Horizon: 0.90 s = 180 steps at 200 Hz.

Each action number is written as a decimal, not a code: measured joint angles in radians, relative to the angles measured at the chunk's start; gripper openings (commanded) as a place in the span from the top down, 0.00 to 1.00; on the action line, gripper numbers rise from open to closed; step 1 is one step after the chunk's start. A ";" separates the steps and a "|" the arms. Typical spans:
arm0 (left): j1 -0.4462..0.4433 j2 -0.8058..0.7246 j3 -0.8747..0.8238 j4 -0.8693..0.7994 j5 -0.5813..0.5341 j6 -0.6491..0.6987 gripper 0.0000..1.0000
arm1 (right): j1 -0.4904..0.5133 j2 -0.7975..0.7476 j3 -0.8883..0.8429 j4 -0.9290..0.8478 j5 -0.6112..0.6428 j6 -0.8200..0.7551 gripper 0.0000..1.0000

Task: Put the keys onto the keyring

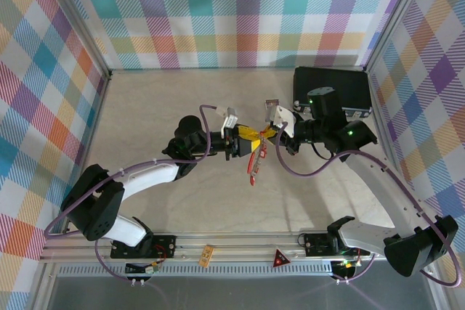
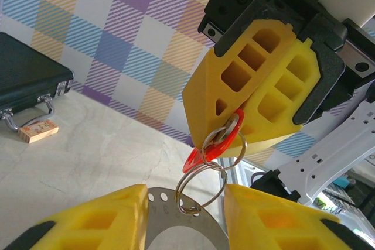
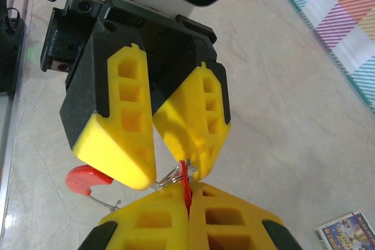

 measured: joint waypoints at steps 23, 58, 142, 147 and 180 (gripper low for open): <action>0.000 0.002 0.000 0.012 0.000 -0.002 0.68 | 0.000 0.000 0.000 0.000 -0.002 0.000 1.00; 0.000 0.007 0.006 0.038 0.005 -0.015 0.74 | 0.000 0.000 0.000 0.000 -0.002 0.000 1.00; 0.000 0.008 0.011 0.042 0.010 -0.021 0.92 | 0.000 -0.004 -0.008 0.003 0.002 0.000 1.00; 0.000 0.008 0.011 0.042 0.013 -0.019 0.92 | 0.000 -0.006 -0.010 0.004 0.005 0.000 1.00; -0.001 0.004 0.011 0.027 0.014 0.000 1.00 | 0.000 -0.014 -0.019 0.008 0.014 0.000 1.00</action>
